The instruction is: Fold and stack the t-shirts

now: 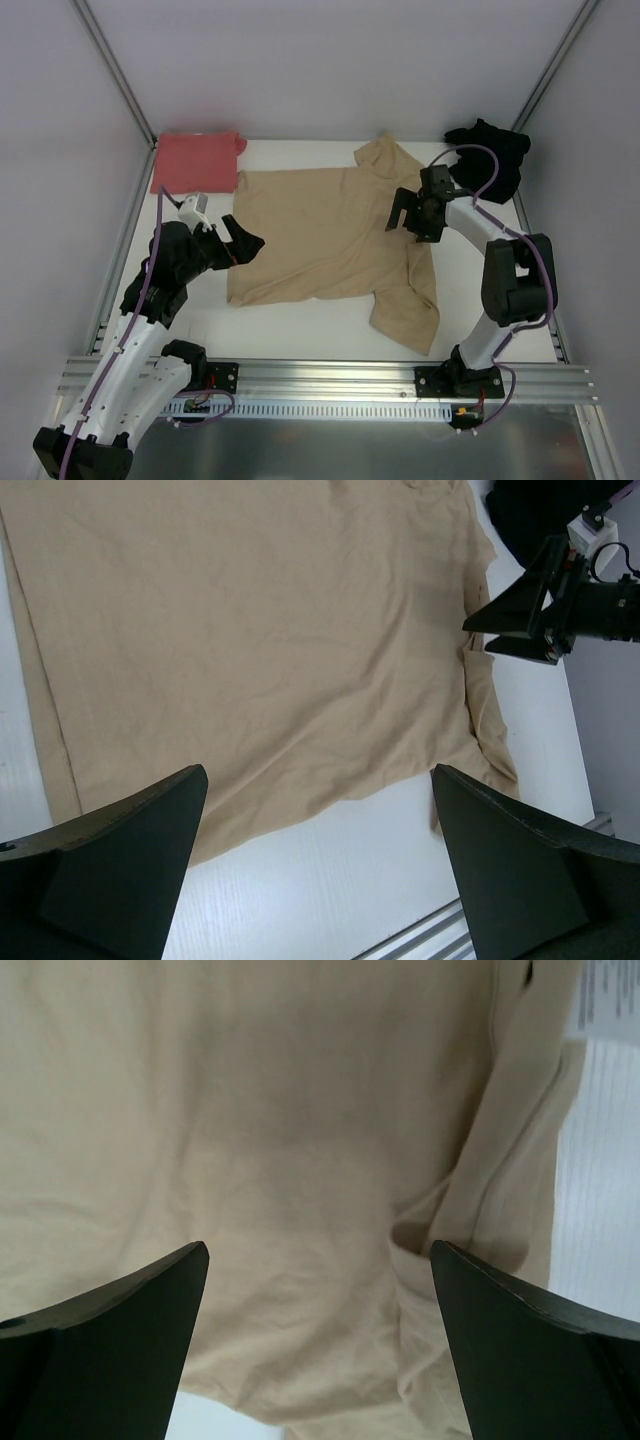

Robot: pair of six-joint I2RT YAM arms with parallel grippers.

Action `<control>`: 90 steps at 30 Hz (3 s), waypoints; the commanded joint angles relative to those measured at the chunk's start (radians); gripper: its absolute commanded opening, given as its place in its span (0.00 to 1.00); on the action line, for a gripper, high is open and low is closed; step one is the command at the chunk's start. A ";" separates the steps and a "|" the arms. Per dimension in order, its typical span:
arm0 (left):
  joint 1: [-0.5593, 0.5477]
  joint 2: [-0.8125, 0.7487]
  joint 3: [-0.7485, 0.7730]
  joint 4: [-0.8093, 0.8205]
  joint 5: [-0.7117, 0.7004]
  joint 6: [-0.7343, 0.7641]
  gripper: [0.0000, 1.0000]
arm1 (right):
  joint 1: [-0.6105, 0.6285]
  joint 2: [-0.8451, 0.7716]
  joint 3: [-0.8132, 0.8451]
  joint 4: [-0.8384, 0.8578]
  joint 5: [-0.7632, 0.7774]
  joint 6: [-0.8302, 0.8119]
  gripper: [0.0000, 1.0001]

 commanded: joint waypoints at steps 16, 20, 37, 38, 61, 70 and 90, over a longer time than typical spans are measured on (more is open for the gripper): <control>-0.006 -0.043 -0.011 0.003 0.042 -0.016 0.99 | 0.009 -0.287 -0.169 -0.170 0.173 -0.032 0.83; -0.006 -0.048 -0.005 -0.012 0.033 -0.002 0.99 | 0.009 -0.220 -0.166 -0.142 0.142 -0.028 0.72; -0.006 -0.037 -0.023 -0.006 0.024 0.015 0.99 | -0.002 -0.065 -0.134 -0.087 0.153 -0.042 0.14; -0.006 -0.040 -0.023 -0.007 0.022 0.016 0.99 | -0.005 -0.059 -0.128 -0.090 0.156 -0.044 0.07; -0.004 -0.078 -0.020 -0.041 0.023 0.025 0.99 | -0.089 -0.378 -0.137 -0.323 0.590 -0.160 0.01; -0.004 -0.091 -0.014 -0.072 0.018 0.038 0.99 | -0.095 -0.390 -0.128 -0.344 0.680 -0.157 1.00; -0.090 0.493 0.039 0.243 -0.143 0.041 0.99 | 0.070 0.052 0.220 -0.185 0.119 -0.134 0.99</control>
